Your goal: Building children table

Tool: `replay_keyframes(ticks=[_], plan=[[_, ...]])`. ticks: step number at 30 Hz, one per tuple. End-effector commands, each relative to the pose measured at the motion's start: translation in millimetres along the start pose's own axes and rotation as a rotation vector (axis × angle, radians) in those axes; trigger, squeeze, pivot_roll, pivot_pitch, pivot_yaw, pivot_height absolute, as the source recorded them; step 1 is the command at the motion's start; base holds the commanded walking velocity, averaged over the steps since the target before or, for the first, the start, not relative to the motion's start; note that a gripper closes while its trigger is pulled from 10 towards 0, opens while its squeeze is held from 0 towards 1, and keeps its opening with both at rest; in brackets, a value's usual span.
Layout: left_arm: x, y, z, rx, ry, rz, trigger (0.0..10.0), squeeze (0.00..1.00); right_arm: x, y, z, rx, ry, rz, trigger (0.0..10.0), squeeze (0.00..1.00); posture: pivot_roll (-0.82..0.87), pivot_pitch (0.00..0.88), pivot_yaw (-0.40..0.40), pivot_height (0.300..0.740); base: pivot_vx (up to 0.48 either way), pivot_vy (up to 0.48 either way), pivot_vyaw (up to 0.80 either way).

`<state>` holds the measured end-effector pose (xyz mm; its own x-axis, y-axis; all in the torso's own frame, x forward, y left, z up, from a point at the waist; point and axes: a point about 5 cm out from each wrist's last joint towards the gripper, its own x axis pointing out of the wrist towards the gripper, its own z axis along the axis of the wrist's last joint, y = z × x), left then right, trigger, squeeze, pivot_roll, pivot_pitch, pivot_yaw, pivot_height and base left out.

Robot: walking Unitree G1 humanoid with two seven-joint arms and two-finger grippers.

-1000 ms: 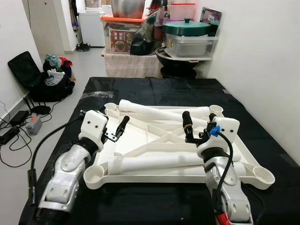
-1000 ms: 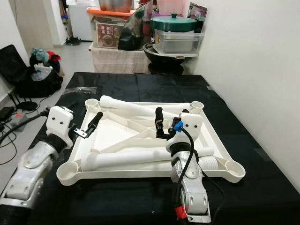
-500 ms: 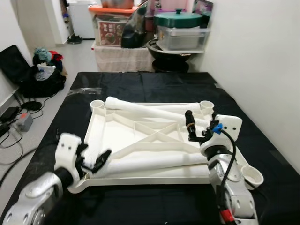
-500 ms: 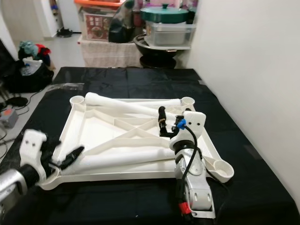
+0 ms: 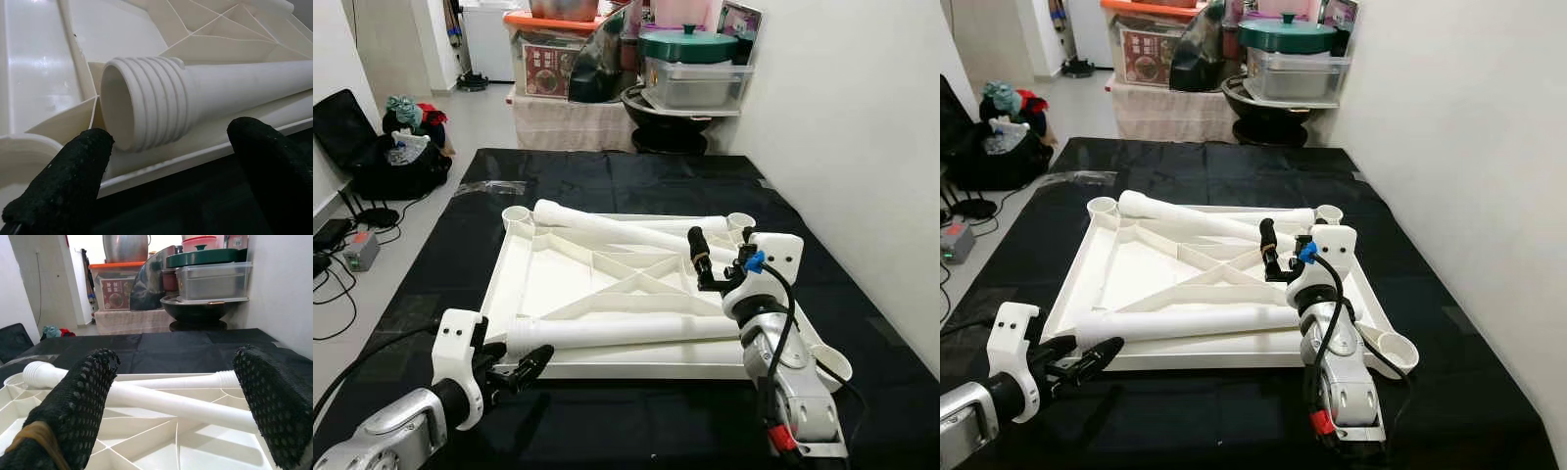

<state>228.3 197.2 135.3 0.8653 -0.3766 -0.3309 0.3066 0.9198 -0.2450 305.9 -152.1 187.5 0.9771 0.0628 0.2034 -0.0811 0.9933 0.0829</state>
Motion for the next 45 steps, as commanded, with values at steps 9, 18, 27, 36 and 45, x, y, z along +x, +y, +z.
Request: replay_keyframes(ticks=[9, 18, 27, 36, 45], plan=[[6.2, 2.0, 11.3, 0.073, 0.012, -0.036, 10.0, 0.00, 0.4, -0.8, -1.3, -0.005, -0.005, -0.011, 10.0, 0.00, 0.11, 0.000, -0.100, 0.740, 0.000, 0.000, 0.00], [12.1, 0.8, 10.2, 0.126, 0.055, -0.133, 10.0, 0.00, -2.5, -0.2, -5.9, 0.004, 0.009, -0.033, 10.0, 0.00, 0.09, 0.000, -0.081, 0.740, 0.000, 0.000, 0.00], [19.9, -5.0, 2.1, 0.117, 0.081, -0.196, 10.0, 0.00, -5.8, -8.6, -9.1, -0.017, 0.036, -0.095, 10.0, 0.00, 0.07, 0.000, -0.070, 0.740, 0.000, 0.000, 0.00], [23.4, -12.0, 8.5, 0.134, 0.023, -0.309, 4.3, 0.00, -7.0, -8.8, -12.2, -0.016, 0.044, -0.118, 10.0, 0.00, 0.07, 0.000, -0.069, 0.740, 0.000, 0.000, 0.00], [27.4, -18.5, 11.2, 0.154, -0.001, -0.360, 0.0, 0.00, -9.4, -8.7, -15.8, -0.010, 0.058, -0.136, 10.0, 0.00, 0.06, 0.000, -0.063, 0.740, 0.000, 0.000, 0.00]])
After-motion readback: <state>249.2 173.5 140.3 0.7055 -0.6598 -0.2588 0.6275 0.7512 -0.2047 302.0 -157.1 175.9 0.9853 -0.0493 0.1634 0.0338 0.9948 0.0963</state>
